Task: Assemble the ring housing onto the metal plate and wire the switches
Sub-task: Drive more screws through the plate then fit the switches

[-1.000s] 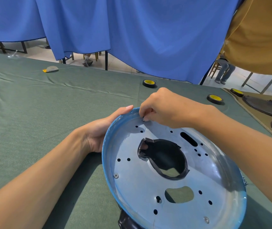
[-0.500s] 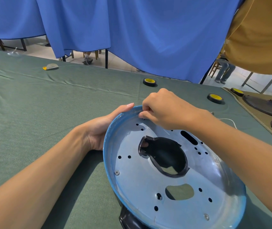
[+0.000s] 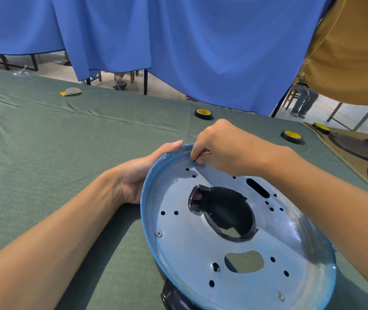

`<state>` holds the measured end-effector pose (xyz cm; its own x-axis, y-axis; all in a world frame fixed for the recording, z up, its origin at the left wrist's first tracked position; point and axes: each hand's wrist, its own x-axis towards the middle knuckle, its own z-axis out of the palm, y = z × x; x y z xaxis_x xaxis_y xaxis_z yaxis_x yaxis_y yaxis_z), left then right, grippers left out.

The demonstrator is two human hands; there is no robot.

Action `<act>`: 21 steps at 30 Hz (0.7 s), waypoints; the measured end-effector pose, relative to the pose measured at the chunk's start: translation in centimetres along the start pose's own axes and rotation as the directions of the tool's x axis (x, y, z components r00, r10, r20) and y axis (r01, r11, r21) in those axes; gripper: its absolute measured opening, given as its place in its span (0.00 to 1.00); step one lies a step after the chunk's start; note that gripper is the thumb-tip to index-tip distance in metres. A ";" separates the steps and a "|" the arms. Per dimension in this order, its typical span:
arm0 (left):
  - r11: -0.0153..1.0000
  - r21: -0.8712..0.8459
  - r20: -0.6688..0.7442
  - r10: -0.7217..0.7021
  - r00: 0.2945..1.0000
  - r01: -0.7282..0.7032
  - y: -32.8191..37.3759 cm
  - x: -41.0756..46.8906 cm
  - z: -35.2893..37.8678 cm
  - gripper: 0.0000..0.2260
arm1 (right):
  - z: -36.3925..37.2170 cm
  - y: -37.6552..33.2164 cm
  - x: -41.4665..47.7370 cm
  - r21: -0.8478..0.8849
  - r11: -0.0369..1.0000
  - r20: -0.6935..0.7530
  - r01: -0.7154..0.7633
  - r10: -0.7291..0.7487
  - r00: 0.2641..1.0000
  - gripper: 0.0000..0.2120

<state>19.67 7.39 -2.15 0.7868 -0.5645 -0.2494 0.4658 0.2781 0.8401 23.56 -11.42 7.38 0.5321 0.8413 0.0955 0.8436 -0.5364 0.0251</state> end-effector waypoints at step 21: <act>1.000 -0.014 -0.023 -0.015 1.000 0.014 -0.1 -0.1 0.2 0.26 | 2.0 -0.5 -0.1 -0.123 0.980 -0.027 -0.157 0.155 0.988 0.22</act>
<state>19.45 7.24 -2.07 0.7891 -0.5505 -0.2726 0.4827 0.2812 0.8294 23.21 -11.11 5.33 0.6539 0.7462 0.1250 0.7345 -0.6657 0.1316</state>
